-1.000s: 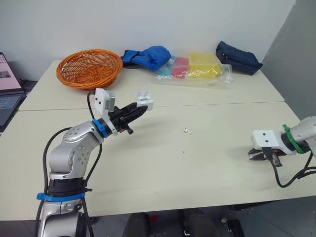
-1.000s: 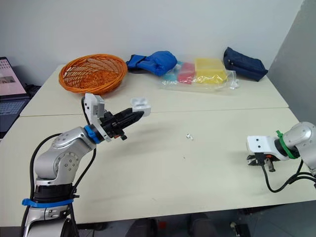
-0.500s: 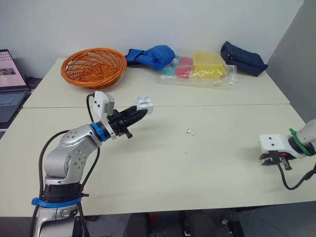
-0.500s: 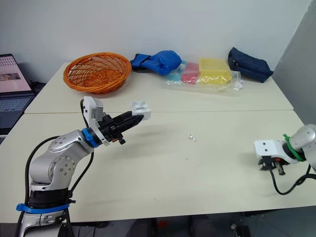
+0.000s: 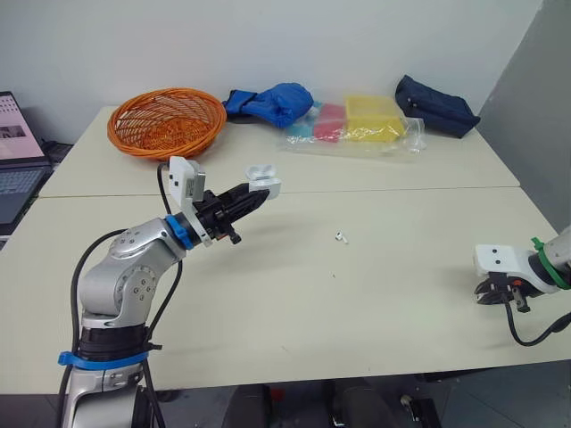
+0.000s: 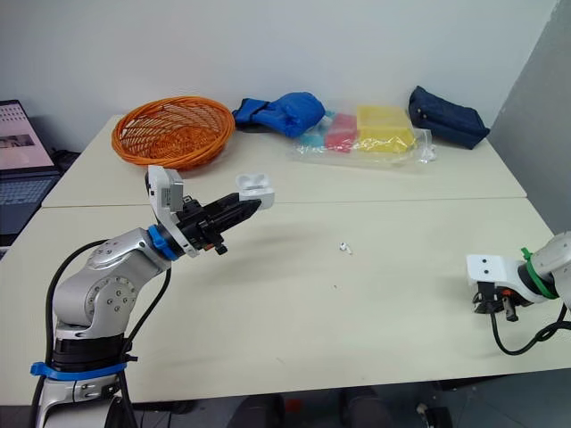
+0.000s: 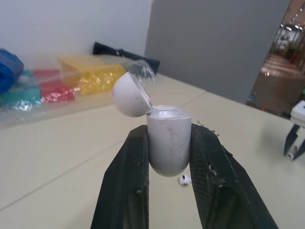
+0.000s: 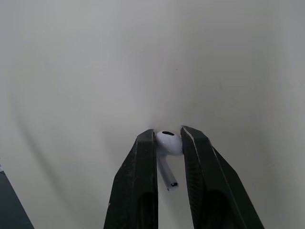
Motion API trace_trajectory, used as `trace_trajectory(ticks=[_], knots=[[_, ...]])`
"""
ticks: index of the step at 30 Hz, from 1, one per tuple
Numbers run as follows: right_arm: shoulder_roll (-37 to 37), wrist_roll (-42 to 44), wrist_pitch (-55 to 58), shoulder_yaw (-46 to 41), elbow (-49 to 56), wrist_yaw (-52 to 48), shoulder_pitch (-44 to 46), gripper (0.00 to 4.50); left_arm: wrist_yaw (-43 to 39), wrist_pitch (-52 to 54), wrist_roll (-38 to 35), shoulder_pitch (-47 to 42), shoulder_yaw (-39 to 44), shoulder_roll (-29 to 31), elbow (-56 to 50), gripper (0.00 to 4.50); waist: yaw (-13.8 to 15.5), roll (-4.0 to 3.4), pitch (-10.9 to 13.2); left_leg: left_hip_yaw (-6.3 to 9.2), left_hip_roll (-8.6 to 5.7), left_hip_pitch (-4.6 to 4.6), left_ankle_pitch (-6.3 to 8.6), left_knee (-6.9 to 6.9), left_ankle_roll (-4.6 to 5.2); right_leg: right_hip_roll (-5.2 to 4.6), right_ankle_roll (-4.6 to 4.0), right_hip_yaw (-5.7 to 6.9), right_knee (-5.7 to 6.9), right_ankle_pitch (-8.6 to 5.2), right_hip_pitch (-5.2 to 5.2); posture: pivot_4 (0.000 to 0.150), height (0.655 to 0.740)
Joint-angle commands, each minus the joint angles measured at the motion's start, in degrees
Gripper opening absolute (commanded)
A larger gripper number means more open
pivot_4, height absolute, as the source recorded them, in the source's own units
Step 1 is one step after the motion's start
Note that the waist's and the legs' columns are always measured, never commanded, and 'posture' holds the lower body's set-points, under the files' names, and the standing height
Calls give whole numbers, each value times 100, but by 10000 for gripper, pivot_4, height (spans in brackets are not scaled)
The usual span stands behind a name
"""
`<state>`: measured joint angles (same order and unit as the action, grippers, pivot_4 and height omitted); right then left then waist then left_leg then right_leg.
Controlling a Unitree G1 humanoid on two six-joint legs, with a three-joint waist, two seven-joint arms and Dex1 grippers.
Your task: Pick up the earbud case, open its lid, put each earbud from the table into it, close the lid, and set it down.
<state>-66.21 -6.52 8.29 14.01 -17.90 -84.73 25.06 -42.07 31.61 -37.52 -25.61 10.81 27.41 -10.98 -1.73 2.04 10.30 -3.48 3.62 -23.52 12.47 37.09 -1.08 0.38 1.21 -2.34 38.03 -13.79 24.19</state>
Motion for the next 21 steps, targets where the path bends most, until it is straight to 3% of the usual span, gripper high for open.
trace_trajectory(ticks=[1, 9, 21], knots=[[3, 108, 108, -147, 194, 18, -69, 3873, 309, -756, 407, -96, 122, -65, -378, 7869, -5, -1, -1, -1, 0, 1, 0, 1, 0, 0, 0, -1, 0, 1, -1, 1500, 7400], [19, 215, 169, -258, 240, 35, -168, 3873, 1166, -1438, 724, 787, -131, -1031, -1012, 7869, 4, -2, -2, -8, 0, 25, 0, -8, 0, -1, 1, -16, 1, 0, -15, 1500, 7400], [148, 80, -57, -189, -162, 60, 24, 3873, 1061, -1580, 757, 1005, -332, -1012, -910, 7869, -14, -3, -2, -15, -3, 62, 0, -6, 0, 3, -8, -23, 2, 0, -46, 1500, 7400]])
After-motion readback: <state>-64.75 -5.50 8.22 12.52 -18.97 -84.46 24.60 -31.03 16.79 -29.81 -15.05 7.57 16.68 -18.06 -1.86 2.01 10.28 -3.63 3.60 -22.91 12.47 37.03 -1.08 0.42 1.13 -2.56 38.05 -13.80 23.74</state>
